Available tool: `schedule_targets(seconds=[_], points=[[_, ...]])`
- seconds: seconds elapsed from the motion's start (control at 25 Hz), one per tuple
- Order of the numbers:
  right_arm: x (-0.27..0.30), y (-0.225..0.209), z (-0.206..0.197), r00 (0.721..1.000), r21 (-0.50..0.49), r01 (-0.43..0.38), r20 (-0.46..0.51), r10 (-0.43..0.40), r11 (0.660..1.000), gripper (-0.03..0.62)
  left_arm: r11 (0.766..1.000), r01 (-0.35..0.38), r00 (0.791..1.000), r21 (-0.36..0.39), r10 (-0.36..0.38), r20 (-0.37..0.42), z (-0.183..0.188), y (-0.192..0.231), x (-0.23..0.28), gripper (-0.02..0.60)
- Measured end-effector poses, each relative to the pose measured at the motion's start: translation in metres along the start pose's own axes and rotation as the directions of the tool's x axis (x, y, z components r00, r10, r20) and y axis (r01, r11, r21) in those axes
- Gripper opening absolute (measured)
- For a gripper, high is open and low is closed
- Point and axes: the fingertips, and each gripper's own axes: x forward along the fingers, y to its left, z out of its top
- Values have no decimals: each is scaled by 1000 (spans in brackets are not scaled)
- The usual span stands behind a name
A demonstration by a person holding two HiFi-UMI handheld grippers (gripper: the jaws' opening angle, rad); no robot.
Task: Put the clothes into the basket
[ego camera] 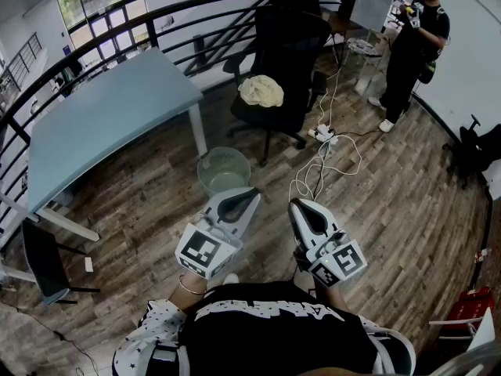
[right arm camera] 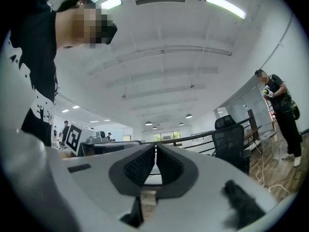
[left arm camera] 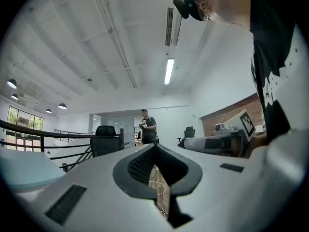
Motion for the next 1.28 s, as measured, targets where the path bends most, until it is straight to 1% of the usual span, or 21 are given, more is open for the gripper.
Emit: schedule_targets(seconds=[0.2, 0.44, 0.64, 0.92, 1.08, 1.28], points=[[7, -2, 6, 999, -14, -28, 21, 29, 1000, 31, 999, -25, 1000, 27, 25, -4, 6, 5, 3, 18], [8, -2, 6, 998, 7, -62, 28, 62, 998, 31, 997, -59, 998, 47, 60, -8, 9, 4, 1, 18], [4, -5, 10, 995, 22, -90, 51, 89, 996, 32, 995, -85, 996, 54, 86, -21, 10, -2, 3, 18], [1, -12, 8, 992, 21, -116, 46, 115, 993, 32, 990, -127, 991, 56, 128, -29, 8, -5, 6, 18], [-7, -16, 7, 990, 17, -132, 49, 131, 991, 32, 987, -147, 988, 58, 149, -39, 6, -14, 9, 18], [-14, -15, 5, 984, 22, -171, 48, 169, 985, 32, 983, -171, 984, 69, 175, -46, 6, -23, 10, 18]])
